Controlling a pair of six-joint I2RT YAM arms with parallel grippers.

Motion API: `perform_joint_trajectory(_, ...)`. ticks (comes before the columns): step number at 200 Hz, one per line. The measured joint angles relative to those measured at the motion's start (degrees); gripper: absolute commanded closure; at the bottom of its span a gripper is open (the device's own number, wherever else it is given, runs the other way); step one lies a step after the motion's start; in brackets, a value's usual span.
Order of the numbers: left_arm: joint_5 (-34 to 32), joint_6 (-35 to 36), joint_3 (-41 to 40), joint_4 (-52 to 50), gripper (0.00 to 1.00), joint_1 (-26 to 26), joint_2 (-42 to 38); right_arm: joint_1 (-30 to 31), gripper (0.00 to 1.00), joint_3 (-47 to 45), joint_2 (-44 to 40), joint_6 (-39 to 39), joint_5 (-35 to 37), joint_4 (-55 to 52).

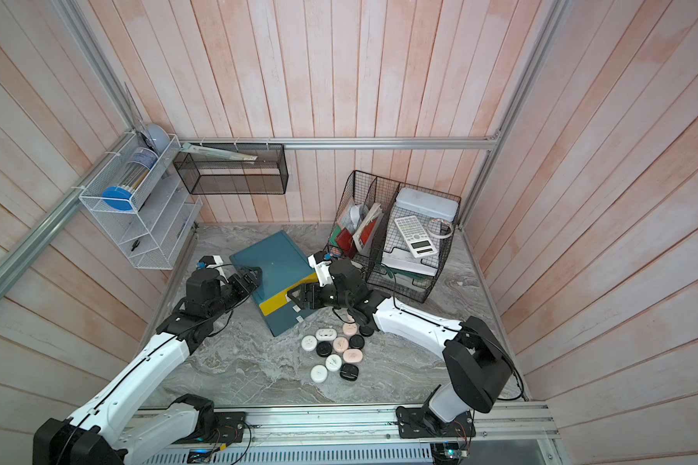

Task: Put the bluetooth earphones in the drawer according to color
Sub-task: Move the storage box to the center of the board.

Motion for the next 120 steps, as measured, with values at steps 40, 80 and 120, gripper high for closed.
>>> perform_joint_trajectory(40, 0.0, 0.0, 0.0, 0.8, 0.09, 0.0, 0.4, 0.1, 0.31, 1.7, 1.7, 0.9, -1.2, -0.3)
perform_joint_trajectory(80, 0.0, 0.0, 0.0, 1.3, 0.1, 0.0, 0.9, 0.1, 0.35, 2.1, 2.4, 1.4, -1.7, -0.5)
perform_joint_trajectory(120, 0.0, 0.0, 0.0, 2.2, 0.1, 0.1, 1.3, 0.3, 0.36, 3.1, 3.2, 1.7, -2.7, -0.6)
